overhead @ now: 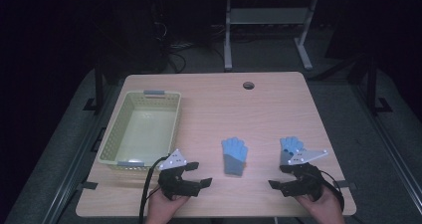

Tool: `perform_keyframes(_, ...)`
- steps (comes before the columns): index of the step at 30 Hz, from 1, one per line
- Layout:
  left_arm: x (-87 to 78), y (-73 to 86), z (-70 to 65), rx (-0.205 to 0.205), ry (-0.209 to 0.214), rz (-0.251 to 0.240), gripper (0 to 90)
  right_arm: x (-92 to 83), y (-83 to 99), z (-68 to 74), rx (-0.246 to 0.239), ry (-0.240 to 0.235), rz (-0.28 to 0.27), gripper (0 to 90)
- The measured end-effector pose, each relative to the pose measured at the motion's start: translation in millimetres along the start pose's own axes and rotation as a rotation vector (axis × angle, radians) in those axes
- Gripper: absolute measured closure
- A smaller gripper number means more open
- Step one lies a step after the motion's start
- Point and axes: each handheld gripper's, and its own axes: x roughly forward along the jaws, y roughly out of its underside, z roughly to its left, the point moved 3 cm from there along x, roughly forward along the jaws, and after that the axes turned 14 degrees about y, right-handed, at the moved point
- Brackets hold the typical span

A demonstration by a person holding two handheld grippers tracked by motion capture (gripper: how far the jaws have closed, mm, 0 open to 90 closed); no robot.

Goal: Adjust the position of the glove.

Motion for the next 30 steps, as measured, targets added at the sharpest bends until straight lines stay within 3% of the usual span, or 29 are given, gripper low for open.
perform_keyframes(9,-0.1,0.2,-0.5,-0.001,0.000,-0.002,22.5,-0.3,-8.7,-4.2,-0.011,0.000,0.012,28.8)
perform_keyframes(19,-1.4,0.1,0.4,0.000,-0.002,-0.002,22.5,1.2,-19.1,-16.9,0.020,0.003,0.041,27.6)
perform_keyframes(30,-2.3,-0.2,-0.4,-0.005,-0.002,-0.012,22.6,-1.7,-29.2,-25.6,0.004,0.023,0.060,28.4)
